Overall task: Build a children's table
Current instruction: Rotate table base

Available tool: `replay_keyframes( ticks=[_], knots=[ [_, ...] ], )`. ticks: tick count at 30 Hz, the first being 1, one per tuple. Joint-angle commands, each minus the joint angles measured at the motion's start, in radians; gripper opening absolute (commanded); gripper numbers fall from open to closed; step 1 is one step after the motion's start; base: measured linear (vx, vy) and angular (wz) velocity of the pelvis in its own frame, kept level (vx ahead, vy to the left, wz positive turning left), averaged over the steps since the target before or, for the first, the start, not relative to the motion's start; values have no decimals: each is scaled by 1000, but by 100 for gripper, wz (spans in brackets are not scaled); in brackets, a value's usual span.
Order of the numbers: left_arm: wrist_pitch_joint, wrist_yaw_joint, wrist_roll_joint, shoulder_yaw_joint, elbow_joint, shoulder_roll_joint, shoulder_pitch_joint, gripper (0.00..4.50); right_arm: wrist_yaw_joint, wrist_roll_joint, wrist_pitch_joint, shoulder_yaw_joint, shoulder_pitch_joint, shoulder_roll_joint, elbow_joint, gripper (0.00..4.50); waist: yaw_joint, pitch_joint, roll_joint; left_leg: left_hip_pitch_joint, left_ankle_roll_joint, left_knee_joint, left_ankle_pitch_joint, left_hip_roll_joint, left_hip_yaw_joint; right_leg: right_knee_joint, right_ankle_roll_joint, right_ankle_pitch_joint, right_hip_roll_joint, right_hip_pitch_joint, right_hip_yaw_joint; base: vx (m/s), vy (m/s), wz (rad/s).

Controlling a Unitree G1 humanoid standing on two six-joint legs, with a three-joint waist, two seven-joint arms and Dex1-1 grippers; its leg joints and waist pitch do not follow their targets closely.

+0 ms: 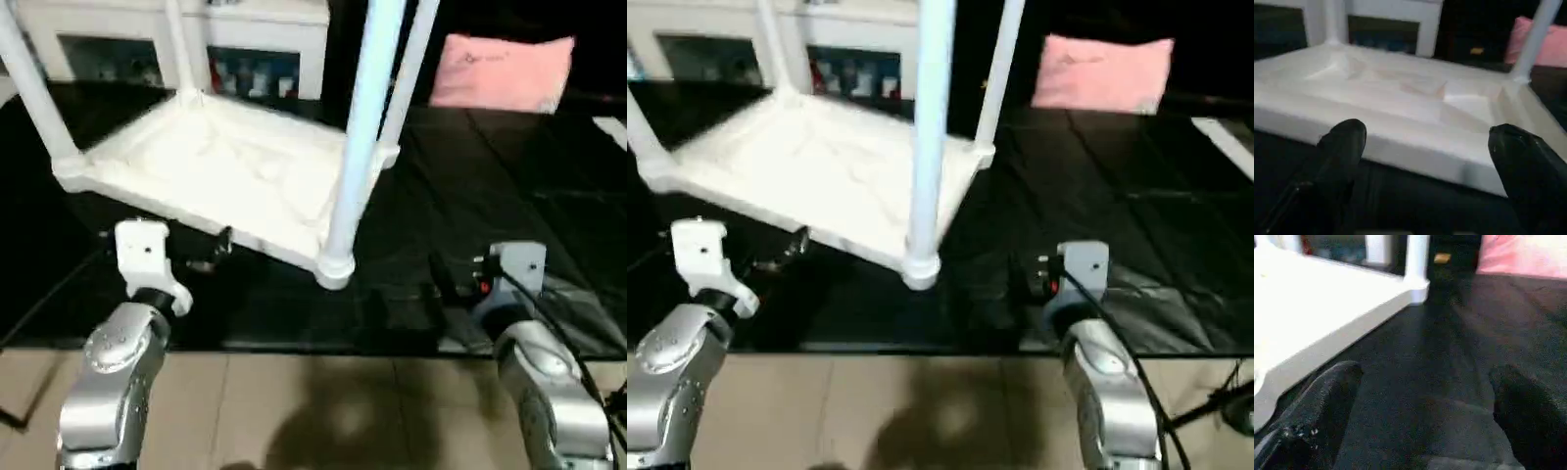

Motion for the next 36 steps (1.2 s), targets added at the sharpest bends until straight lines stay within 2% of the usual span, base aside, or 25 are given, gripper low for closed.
replay_keyframes(
  ticks=[1, 2, 3, 5, 7, 8, 9, 10, 12, 13, 14, 16, 17, 19, 21, 22, 23, 24, 28, 29, 30, 32, 34, 35, 36],
  knots=[
    [-16, 7, 13, 3, -3, 3, -12, 447, 10, 6, 14, 5, 7, -6, -7, 450, -28, -65, 6, 106, 382, -57, 458, 265, -133, 38, 29, 122, -257, -87, 197, 30, -78, -1],
    [-14, 8, 11, 7, -1, 3, -12, 447, 11, 3, 17, 12, 7, -8, -7, 450, -14, -45, -21, 25, 235, -51, 313, 111, -40, -60, -11, 166, -235, -25, 206, -18, -66, 20],
    [-16, 9, 8, 9, 0, 0, -12, 447, 10, 0, 13, 16, 8, -7, -5, 450, -5, -28, -35, 0, 103, -48, 22, 72, -27, -118, 22, -121, -278, 37, 223, -78, -87, -2],
    [-14, 9, 7, 10, -1, 1, -11, 447, 1, -4, 6, 17, 9, 0, -2, 450, 8, -7, -32, 53, -50, -48, -206, 88, -14, -170, -13, -782, -274, 24, 213, -84, -91, -6],
    [-18, 6, 6, 9, 0, 5, -12, 447, -7, -8, -4, 18, 4, 8, 3, 450, -20, 13, -21, 109, -79, -37, -384, 78, 0, -220, -54, -1040, -236, 0, 135, -110, -60, -1],
    [-19, 6, 9, 9, 2, 7, -13, 447, -11, -12, -6, 21, 1, 12, 5, 450, -47, 16, 1, 143, -102, -70, -582, 95, -14, -217, -51, -928, -184, 14, 43, -73, 4, -16],
    [-19, 6, 9, 9, 2, 7, -13, 447, -11, -12, -6, 21, 1, 12, 5, 450, -60, 17, 38, 96, -132, -174, -818, 146, -50, -121, -59, -606, -144, 87, 12, 52, 54, -17],
    [-21, 7, 9, 10, 4, 7, -15, 447, -12, -14, -6, 24, 1, 15, 6, 450, -60, 15, 40, 75, -135, -238, -915, 172, -59, -1, -76, -373, -131, 117, 16, 52, 54, -17],
    [-20, 8, 11, 9, 6, 8, -15, 447, 0, -19, -9, 38, 1, 10, 10, 450, -63, 20, 36, 112, -110, -264, -986, 182, -65, 24, -82, -156, -136, 89, 32, 28, -20, -3],
    [-17, 7, 6, 11, 2, 7, -14, 447, 17, -4, 0, 41, 0, 9, 11, 450, -73, 13, 18, 132, -104, -229, -923, 159, -59, -33, -84, -245, -168, 86, 64, 56, -40, -6],
    [-16, 7, 5, 12, 0, 6, -13, 447, 23, 1, 2, 42, -1, 7, 12, 450, -56, -4, -20, 82, -62, -145, -659, 96, -14, -151, -113, -504, -229, 133, 128, 74, -75, -12],
    [-15, 8, 5, 12, -4, 5, -11, 447, 24, -5, -6, 46, -4, 3, 15, 450, 16, -30, -33, -8, 21, 40, -123, 62, 0, -232, -121, -800, -345, 219, 244, 78, -66, -5],
    [-12, 11, 4, 14, -7, 3, -8, 447, 30, -16, -11, 55, -8, -4, 24, 450, 18, -33, -38, -104, 79, 86, -10, 56, -11, -220, -86, -592, -367, 260, 150, 135, -40, 10],
    [-12, 13, 4, 14, -11, 4, -5, 447, 27, -20, -16, 56, -12, -1, 31, 450, 22, -32, -15, -81, 95, 36, 92, 69, 3, -240, -93, -451, -322, 224, 49, 140, -19, 33],
    [-12, 15, 2, 15, -15, 6, 0, 447, 21, -7, -21, 47, -12, 12, 32, 450, 23, -27, 27, -35, 161, -58, 146, 76, 10, -249, -127, -357, -237, 259, -40, 211, 42, 54],
    [-11, 16, 0, 18, -17, 6, 2, 447, 24, -6, -20, 50, -11, 10, 30, 450, -41, -6, 59, 101, 104, -155, -167, 172, -97, -53, -99, -286, -99, 137, -35, 232, 66, 46],
    [-9, 19, 1, 21, -20, 7, 6, 447, 42, -16, -22, 66, -4, -3, 25, 450, -36, -55, 56, 184, 220, -149, -228, 222, -151, 54, -57, -228, -96, 47, 23, 258, 53, 19],
    [-8, 19, 2, 22, -22, 7, 8, 447, 47, -20, -24, 71, -1, -8, 23, 450, -26, -56, 47, 183, 253, -122, -137, 216, -139, 90, -5, -188, -112, -11, 52, 271, 23, 17],
    [-5, 24, -1, 27, -25, 4, 11, 447, 46, -30, -30, 78, 10, -14, 26, 450, -35, -32, -4, 103, 305, -171, 67, 166, -22, 74, 2, 100, -128, -51, 77, 225, 2, 9],
    [-8, 21, -11, 32, -24, 0, 12, 447, 46, -30, -30, 77, 10, -14, 26, 450, -25, -24, -43, 79, 246, -162, -69, 107, 35, -48, -47, 136, -155, -18, 119, 175, -80, -8],
    [-9, 20, -14, 33, -25, 0, 13, 447, 47, -29, -29, 76, 11, -15, 25, 450, 12, -30, -85, 61, 136, -40, -203, 15, 58, -174, -9, -311, -235, 41, 239, 183, -131, 8],
    [-7, 1, -22, 29, -25, 9, 16, 447, 50, -25, -27, 71, 12, -17, 21, 450, 25, -51, -78, 10, 21, 28, 0, 30, -19, -159, -122, -440, -310, 127, 292, 196, -114, 6],
    [-10, -43, -43, 19, -31, 24, 22, 447, 51, -23, -28, 67, 12, -19, 19, 450, 21, -48, -66, -6, -57, -29, 241, 46, -37, -87, -210, 244, -252, 117, 250, 176, -42, -4],
    [-18, -106, -76, 13, -40, 42, 25, 447, 52, -17, -32, 63, 13, -24, 18, 450, -1, -53, -28, 17, -77, -87, 491, 67, -22, -35, -196, 613, -142, 70, 171, 121, -18, 1],
    [-18, -106, -76, 13, -40, 42, 25, 447, 52, -17, -32, 63, 13, -24, 18, 450, -6, -61, -21, 28, -87, -79, 548, 74, -22, -28, -203, 635, -132, 69, 162, 87, 18, 5]
  ],
)
